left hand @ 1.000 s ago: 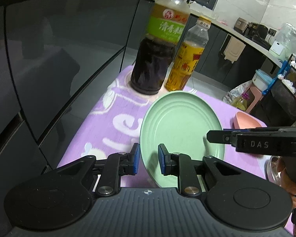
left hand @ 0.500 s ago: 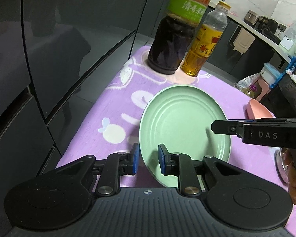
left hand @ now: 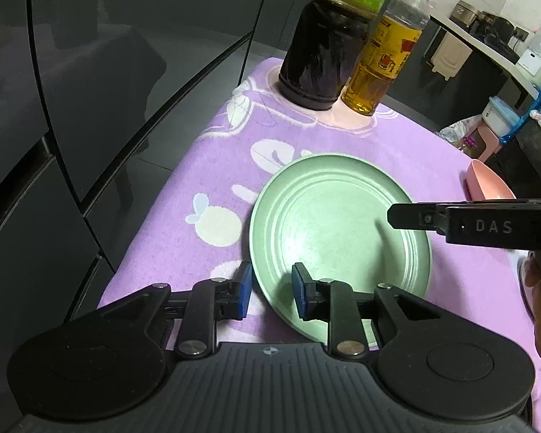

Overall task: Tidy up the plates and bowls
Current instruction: 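Lift the light green plate and lower it onto the bowl stack, then open the left gripper and release the green plate rim, then move the left gripper to the pink square dish and grasp its rim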

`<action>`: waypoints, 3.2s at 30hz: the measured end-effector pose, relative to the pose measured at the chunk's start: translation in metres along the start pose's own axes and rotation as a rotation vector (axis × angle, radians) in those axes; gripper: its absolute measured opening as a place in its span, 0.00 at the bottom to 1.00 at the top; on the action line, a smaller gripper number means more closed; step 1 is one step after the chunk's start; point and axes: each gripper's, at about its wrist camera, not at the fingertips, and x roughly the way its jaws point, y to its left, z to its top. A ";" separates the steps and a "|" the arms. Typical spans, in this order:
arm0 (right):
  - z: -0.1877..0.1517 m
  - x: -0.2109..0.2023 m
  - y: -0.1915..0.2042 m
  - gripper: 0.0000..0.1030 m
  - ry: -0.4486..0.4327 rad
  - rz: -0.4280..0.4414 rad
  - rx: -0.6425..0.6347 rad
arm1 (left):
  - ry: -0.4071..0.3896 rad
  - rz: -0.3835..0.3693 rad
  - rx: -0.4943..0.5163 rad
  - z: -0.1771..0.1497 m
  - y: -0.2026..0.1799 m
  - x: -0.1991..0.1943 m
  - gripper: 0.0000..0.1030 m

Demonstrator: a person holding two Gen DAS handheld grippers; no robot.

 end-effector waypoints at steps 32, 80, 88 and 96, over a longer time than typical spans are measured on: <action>-0.020 -0.067 -0.058 0.32 -0.183 0.037 0.178 | -0.125 -0.014 0.141 0.004 -0.055 -0.049 0.22; -0.063 -0.099 -0.229 0.32 -0.241 -0.269 0.556 | 0.012 -0.284 0.344 0.059 -0.238 0.083 0.23; -0.062 -0.088 -0.235 0.32 -0.226 -0.279 0.569 | 0.049 -0.251 0.351 0.058 -0.251 0.109 0.23; -0.061 -0.078 -0.237 0.32 -0.205 -0.294 0.571 | 0.071 -0.241 0.338 0.061 -0.253 0.125 0.23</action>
